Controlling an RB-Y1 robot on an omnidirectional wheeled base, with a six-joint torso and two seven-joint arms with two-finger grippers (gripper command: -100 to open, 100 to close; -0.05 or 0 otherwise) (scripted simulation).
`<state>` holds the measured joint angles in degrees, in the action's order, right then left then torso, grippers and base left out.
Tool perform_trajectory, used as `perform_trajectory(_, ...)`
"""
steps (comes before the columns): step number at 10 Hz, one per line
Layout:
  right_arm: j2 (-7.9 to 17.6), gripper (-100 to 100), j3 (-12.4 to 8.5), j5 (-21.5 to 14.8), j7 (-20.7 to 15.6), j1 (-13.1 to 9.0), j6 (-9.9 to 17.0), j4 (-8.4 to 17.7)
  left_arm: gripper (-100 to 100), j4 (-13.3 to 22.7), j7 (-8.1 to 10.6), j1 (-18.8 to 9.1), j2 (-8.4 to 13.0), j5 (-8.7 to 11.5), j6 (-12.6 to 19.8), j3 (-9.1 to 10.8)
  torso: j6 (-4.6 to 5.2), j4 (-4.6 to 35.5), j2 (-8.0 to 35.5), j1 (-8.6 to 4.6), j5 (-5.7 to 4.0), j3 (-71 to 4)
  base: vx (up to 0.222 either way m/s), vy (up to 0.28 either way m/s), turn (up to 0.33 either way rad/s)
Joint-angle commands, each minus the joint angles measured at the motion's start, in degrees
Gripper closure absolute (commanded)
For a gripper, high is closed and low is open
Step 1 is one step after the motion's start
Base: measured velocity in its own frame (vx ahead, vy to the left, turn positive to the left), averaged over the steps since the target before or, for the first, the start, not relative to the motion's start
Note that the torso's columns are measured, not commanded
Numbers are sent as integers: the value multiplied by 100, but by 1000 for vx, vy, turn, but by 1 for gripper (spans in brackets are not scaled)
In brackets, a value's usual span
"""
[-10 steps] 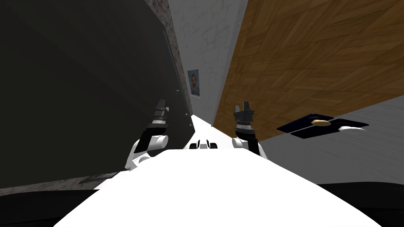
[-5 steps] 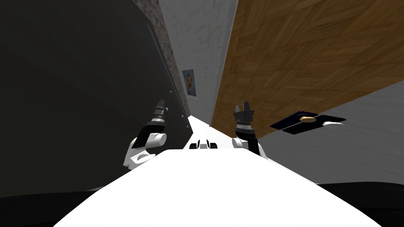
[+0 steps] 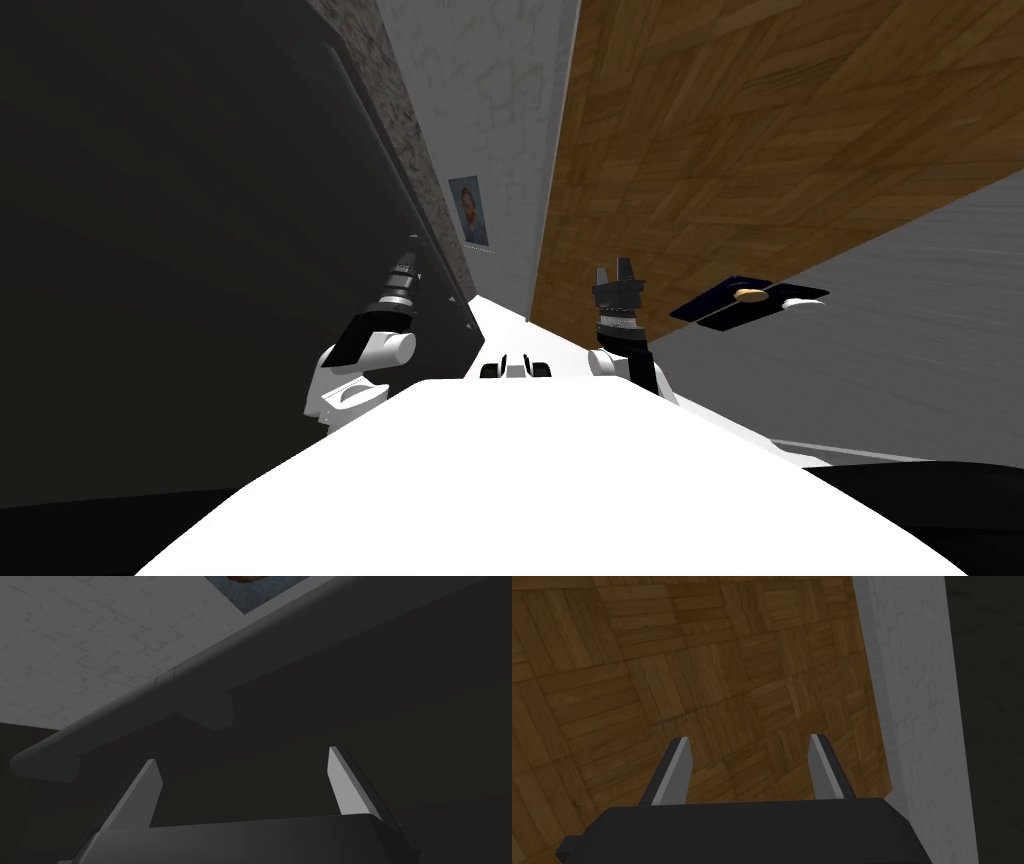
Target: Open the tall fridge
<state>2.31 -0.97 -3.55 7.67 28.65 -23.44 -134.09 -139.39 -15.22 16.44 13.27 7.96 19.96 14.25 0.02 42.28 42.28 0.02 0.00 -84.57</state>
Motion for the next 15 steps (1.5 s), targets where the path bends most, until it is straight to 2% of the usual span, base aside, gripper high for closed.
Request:
perform_trajectory(1, 0, 0, 0, 0, 0, 0, 0, 0, -100, -8, -196, -144, 57, 160, 455, 209, -4, 1, 4, 0, 0, 3, 25, -23, -168)
perform_trajectory(2, 0, 0, 0, 0, 0, 0, 0, 0, -100, -8, -196, -144, 57, 160, 631, 209, 0, 1, 3, -3, -1, 2, 23, -16, -80)
perform_trajectory(3, 0, 0, 0, 0, 0, 0, 0, 0, -100, 3, -316, -257, 101, 270, 806, 351, -4, 1, 3, -1, 0, 2, 31, -16, -149)
perform_trajectory(4, 0, 0, 0, 0, 0, 0, 0, 0, -100, 3, -316, -257, 101, 270, 967, 351, 0, 0, 0, -1, 0, 0, 25, -10, -72)
perform_trajectory(5, 0, 0, 0, 0, 0, 1, 0, 0, -100, 17, -435, -368, 146, 381, 1135, 493, -4, 0, 1, 1, 0, 1, 22, -11, -138)
perform_trajectory(6, 0, 0, 0, 0, 0, 0, 0, 0, -100, 17, -435, -368, 146, 381, 1285, 493, 0, 0, 1, -1, 0, 1, 17, -5, -68)
perform_trajectory(7, 0, 0, -1, 0, 0, 1, 0, 0, -100, 33, -551, -477, 192, 492, 1470, 632, -4, 1, 3, 0, 0, 2, 10, -7, -135)
perform_trajectory(8, 0, 0, 0, 0, 0, 0, 0, 0, -100, 33, -551, -477, 192, 492, 1593, 632, 11, 0, -6, -1, -4, -7, -1, -2, -59)
perform_trajectory(9, 0, 0, 0, 0, 0, 0, 0, 0, -100, 51, -665, -584, 239, 604, 1767, 771, 8, -9, -24, 1, -1, -18, -3, -4, -102)
perform_trajectory(10, 0, 0, 0, 0, 0, 0, 0, 0, -100, 51, -665, -584, 239, 604, 1892, 771, 18, -9, -42, 3, -6, -33, -3, 1, -67)
perform_trajectory(11, 0, 0, -1, 0, 0, 0, 0, 0, -100, 71, -776, -689, 288, 715, 2048, 906, 16, -17, -56, 6, -2, -41, -8, -2, -113)
perform_trajectory(12, 0, 0, 0, 0, 0, 0, 0, 0, -100, 71, -776, -689, 288, 715, 2180, 906, 26, -14, -71, 11, -8, -56, -6, 4, -66)
perform_trajectory(13, 0, 0, -1, 0, 0, 0, 0, 0, -100, 90, -884, -790, 338, 826, 2369, 1039, 29, -21, -86, 12, -7, -65, -15, 9, -106)
perform_trajectory(14, 0, 0, 0, 0, 0, 0, 0, 0, -100, 90, -884, -790, 338, 826, 2458, 1039, 37, -22, -100, 18, -9, -78, -9, 11, -71)
perform_trajectory(15, 0, 0, -1, 0, 0, 0, 0, 0, -100, 107, -988, -888, 389, 936, 2680, 1169, 34, -27, -113, 22, -6, -85, -10, 9, -78)
